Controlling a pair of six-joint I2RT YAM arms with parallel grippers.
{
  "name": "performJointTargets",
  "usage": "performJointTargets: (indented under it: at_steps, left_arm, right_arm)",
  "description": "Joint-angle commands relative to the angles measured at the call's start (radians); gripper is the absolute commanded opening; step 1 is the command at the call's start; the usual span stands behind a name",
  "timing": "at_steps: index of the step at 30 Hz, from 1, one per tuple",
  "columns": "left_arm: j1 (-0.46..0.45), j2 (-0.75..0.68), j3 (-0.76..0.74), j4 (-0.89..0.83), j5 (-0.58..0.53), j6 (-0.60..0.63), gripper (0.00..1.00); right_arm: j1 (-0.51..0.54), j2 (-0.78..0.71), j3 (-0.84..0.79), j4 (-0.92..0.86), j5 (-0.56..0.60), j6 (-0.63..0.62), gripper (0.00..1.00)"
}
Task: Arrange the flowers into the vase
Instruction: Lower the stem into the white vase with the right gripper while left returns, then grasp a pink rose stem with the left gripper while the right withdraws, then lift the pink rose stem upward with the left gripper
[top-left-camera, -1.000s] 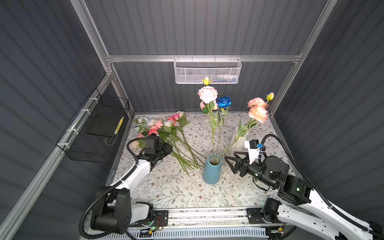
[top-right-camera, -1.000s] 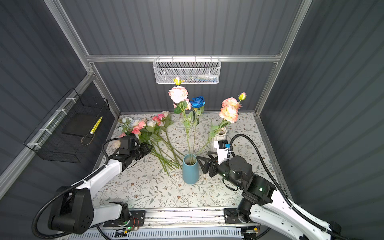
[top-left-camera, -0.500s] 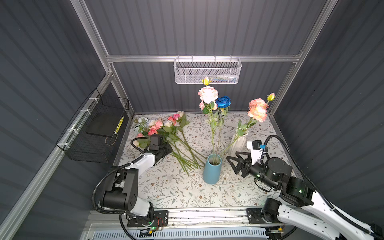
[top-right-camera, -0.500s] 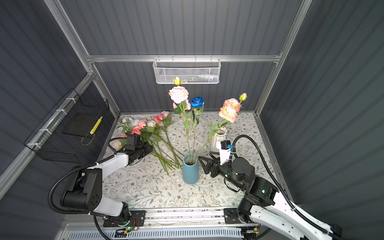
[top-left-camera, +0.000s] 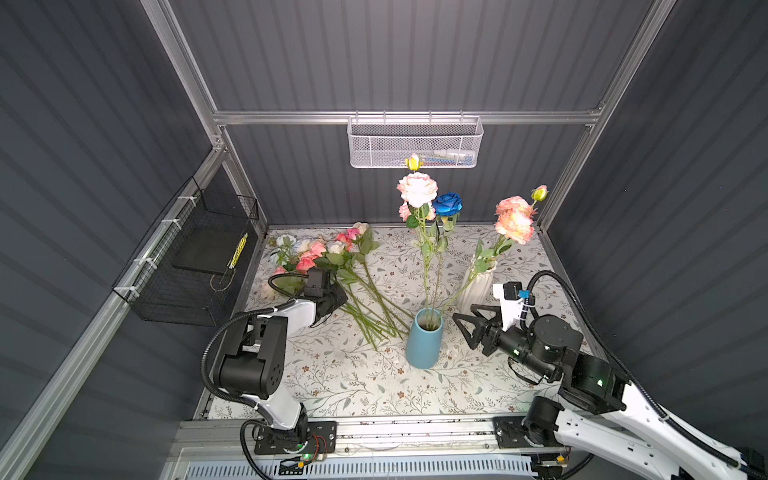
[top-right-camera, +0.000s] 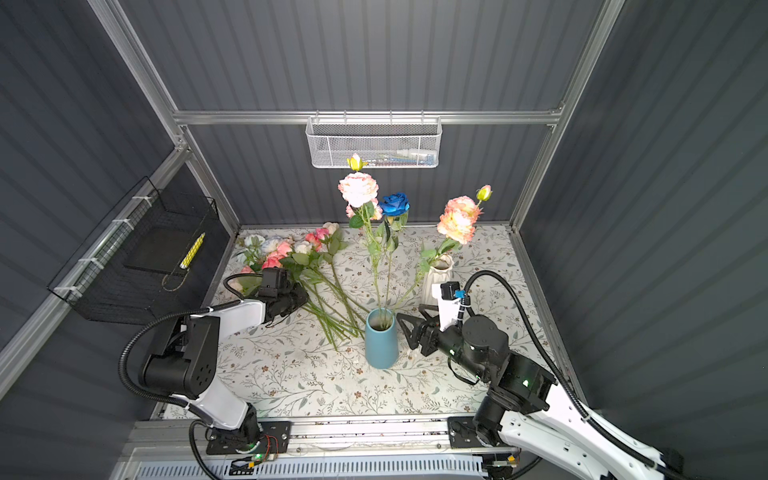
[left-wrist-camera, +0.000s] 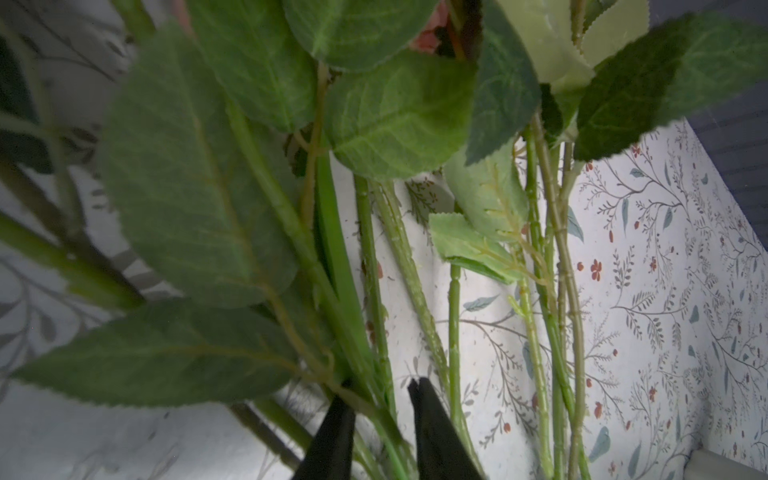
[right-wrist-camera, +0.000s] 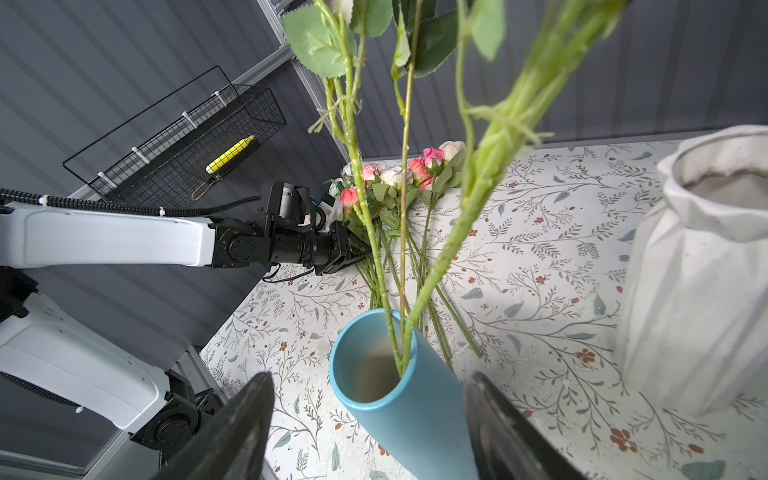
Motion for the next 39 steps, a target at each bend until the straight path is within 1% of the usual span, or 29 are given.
performJointTargets:
  at_steps: [1, 3, 12, 18, 26, 33, 39]
  left_arm:
    - [-0.008, 0.025, 0.027, 0.025, -0.013, -0.008, 0.18]
    - [-0.008, 0.019, 0.024, 0.032, -0.010, -0.015, 0.12]
    - [-0.010, -0.099, 0.011, 0.037, -0.007, -0.041, 0.01]
    - [-0.011, -0.234, 0.010, -0.006, -0.034, -0.040, 0.00]
    - [-0.010, -0.462, 0.066, -0.101, -0.084, 0.042, 0.00]
    - [-0.010, -0.644, 0.210, -0.211, -0.042, 0.123, 0.00]
    - [-0.009, -0.698, 0.427, -0.324, 0.082, 0.214, 0.00]
  right_arm:
    - [-0.003, -0.007, -0.009, -0.022, 0.014, -0.002, 0.74]
    - [-0.003, -0.008, -0.006, -0.026, 0.017, -0.005, 0.74]
    - [-0.003, 0.009, 0.005, -0.025, 0.014, -0.011, 0.74]
    - [-0.003, 0.013, 0.013, -0.023, 0.012, -0.016, 0.75]
    - [-0.003, 0.010, 0.027, -0.034, 0.011, -0.017, 0.76]
    - [-0.003, 0.007, 0.042, -0.038, 0.012, -0.023, 0.76]
    - [-0.003, 0.009, 0.046, -0.036, 0.015, -0.025, 0.76]
